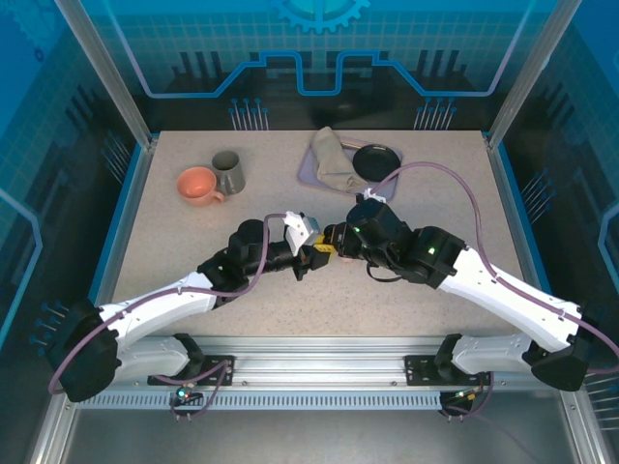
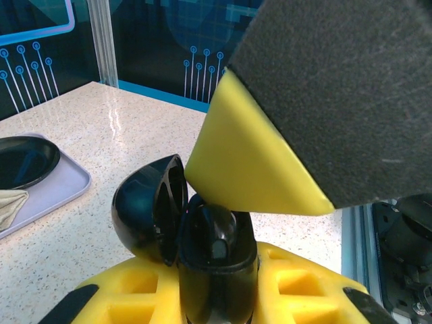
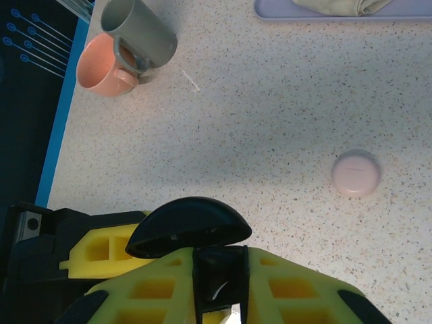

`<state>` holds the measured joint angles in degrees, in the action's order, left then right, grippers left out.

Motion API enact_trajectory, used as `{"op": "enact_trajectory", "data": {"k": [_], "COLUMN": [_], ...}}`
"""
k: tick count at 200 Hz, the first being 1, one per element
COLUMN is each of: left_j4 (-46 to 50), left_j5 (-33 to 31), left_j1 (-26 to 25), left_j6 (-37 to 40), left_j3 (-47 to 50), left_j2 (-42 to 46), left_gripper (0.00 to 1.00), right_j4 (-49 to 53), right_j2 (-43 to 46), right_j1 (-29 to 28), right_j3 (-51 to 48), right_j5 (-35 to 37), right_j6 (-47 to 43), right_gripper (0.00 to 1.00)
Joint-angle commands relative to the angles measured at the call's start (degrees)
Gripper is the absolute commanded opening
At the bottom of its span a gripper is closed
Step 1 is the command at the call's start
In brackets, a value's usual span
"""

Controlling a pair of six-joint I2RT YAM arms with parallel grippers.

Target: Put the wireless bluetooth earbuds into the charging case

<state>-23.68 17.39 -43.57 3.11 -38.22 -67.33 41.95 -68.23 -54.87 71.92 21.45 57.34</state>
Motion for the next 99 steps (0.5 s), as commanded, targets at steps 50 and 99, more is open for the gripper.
{"op": "enact_trajectory", "data": {"k": [50,99], "left_j4": [-5.0,-5.1], "left_j5": [2.4,2.5], "left_j1": [-0.4,-0.4], "left_j6": [0.9,0.8], "left_j3": [-1.9,-1.9], "left_j2": [0.1,-0.2], "left_gripper": [0.00,0.00], "right_j4": [-1.1,-2.9], "right_j2": [2.1,4.3], "right_j1": [-0.1,0.8], "right_j3": [1.2,0.8], "right_j5": [-1.5,-2.5], "right_j6": [-1.8,-3.7], "right_gripper": [0.27,0.41]}}
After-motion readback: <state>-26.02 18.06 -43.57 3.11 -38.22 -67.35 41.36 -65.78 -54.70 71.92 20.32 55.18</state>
